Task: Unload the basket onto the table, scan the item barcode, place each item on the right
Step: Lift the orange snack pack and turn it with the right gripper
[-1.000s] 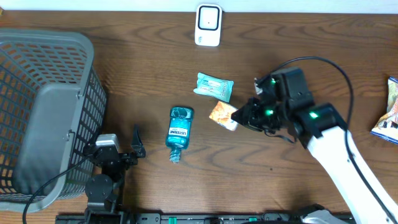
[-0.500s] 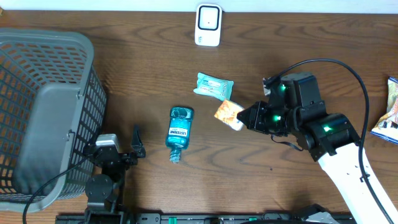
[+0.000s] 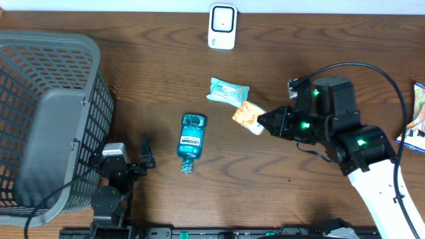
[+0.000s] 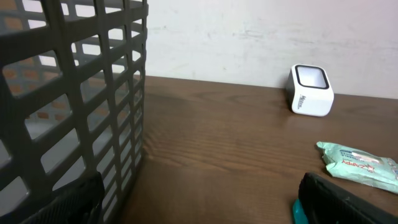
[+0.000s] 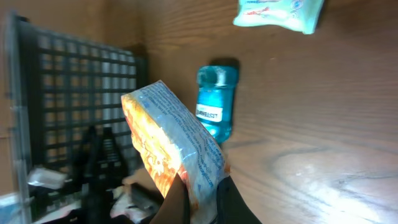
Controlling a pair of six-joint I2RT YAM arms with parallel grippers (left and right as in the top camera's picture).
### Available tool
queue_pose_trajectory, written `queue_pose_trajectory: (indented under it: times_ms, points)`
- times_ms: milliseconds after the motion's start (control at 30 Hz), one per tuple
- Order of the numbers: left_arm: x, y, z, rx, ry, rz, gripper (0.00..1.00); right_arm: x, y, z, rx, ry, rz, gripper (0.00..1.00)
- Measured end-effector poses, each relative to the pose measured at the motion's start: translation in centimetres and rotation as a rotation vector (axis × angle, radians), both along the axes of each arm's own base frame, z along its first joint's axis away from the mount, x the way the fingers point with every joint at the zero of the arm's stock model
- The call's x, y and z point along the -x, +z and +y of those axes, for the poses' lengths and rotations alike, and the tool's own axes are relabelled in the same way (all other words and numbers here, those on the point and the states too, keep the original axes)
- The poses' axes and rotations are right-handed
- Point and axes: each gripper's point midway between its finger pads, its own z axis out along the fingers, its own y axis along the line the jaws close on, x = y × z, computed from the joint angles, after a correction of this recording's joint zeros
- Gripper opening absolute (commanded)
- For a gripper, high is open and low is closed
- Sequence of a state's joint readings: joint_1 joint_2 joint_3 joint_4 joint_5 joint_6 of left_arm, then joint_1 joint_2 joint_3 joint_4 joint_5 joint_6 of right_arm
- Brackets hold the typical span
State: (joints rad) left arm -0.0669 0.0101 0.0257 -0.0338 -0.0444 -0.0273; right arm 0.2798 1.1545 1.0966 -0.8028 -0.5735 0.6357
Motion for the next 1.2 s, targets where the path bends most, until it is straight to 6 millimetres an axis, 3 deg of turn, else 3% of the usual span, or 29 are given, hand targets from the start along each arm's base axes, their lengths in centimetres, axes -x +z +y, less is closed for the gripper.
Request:
queue_pose_trajectory:
  times_ms: [233,467,667,1200]
  points:
    - [0.0,0.0,0.0,0.0,0.0,0.0,1.0,1.8,2.2,1.2,-0.262,0.073,0.158,0.01]
    - [0.0,0.0,0.0,0.0,0.0,0.0,1.0,3.9,4.7,2.5,-0.501,0.031,0.489,0.01]
    - [0.0,0.0,0.0,0.0,0.0,0.0,1.0,3.1,5.2,2.4,-0.591,-0.122,0.717,0.01]
    - [0.0,0.0,0.0,0.0,0.0,0.0,1.0,2.0,4.3,2.0,-0.583,-0.242,0.767,0.01]
